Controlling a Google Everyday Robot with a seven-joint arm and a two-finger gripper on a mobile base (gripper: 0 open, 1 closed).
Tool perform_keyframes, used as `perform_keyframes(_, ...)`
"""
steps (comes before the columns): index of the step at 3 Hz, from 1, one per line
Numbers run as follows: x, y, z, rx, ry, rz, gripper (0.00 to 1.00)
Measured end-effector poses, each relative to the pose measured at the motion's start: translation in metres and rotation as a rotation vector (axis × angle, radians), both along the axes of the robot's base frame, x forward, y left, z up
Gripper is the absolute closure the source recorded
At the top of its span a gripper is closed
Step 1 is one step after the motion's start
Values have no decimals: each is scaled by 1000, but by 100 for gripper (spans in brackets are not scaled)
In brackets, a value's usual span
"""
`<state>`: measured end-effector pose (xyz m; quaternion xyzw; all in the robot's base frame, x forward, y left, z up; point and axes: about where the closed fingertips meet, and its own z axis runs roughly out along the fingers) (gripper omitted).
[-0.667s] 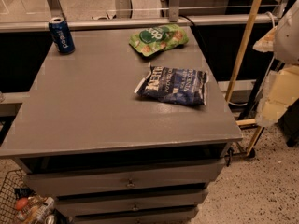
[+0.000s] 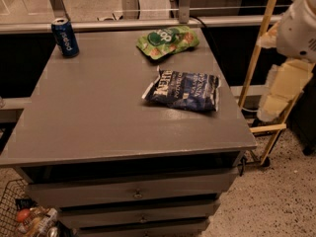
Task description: Pick blue chip bag
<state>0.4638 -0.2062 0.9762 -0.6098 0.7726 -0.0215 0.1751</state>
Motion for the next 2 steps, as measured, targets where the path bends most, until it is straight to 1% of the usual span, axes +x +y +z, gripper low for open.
perform_keyframes(1, 39, 17, -9, 85, -3, 41, 0)
perform_keyframes(2, 71, 34, -29, 176, 18, 57, 0)
